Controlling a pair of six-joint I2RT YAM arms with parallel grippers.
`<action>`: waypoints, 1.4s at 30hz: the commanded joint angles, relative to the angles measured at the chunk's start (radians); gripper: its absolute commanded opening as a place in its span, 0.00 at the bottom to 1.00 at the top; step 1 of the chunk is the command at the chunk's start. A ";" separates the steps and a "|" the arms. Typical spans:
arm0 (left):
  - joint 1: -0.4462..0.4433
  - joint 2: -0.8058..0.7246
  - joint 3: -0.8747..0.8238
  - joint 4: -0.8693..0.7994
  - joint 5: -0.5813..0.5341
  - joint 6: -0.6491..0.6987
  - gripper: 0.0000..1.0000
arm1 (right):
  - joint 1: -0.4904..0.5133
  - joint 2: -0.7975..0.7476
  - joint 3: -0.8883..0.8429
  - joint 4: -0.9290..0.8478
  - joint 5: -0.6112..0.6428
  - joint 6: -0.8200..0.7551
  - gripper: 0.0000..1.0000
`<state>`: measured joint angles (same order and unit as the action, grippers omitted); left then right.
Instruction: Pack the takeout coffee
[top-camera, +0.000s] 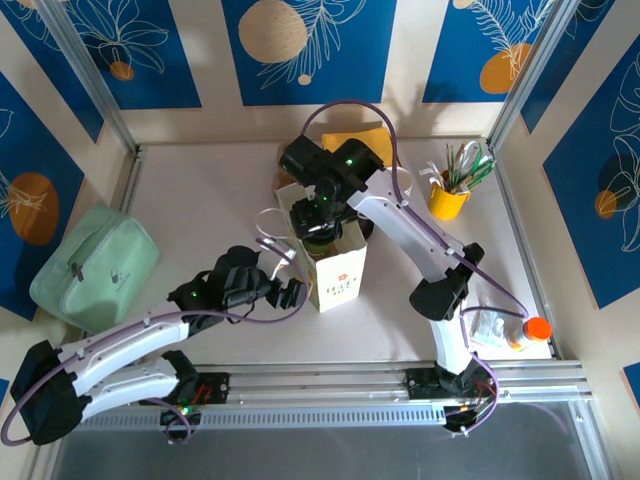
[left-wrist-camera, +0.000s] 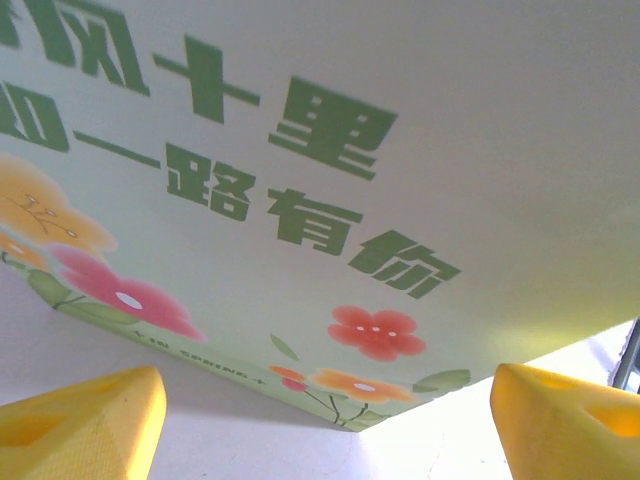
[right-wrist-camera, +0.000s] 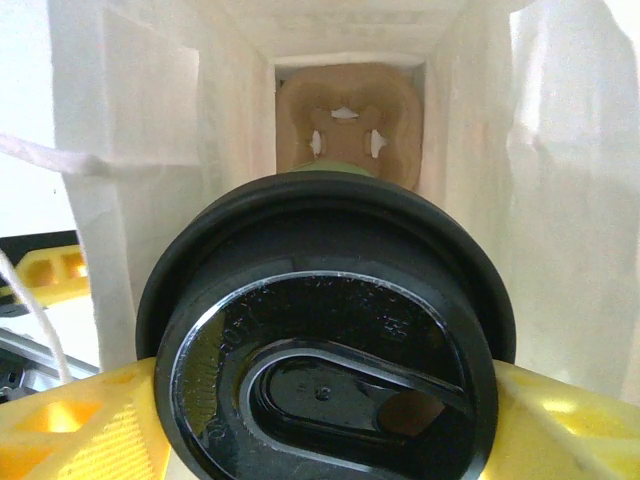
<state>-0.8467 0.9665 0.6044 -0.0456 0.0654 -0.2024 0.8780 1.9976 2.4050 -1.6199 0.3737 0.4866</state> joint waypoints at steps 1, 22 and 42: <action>-0.008 -0.038 -0.010 -0.032 -0.014 0.034 0.84 | 0.007 0.012 -0.021 -0.137 -0.012 -0.011 0.72; -0.008 -0.057 -0.001 -0.050 -0.021 0.049 0.84 | -0.018 0.020 -0.091 -0.122 -0.042 0.009 0.72; -0.008 -0.045 0.004 -0.060 -0.037 0.053 0.84 | -0.033 -0.008 -0.257 0.000 -0.083 0.021 0.71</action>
<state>-0.8474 0.9241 0.6037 -0.0944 0.0433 -0.1730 0.8494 2.0140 2.1685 -1.6119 0.3237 0.4911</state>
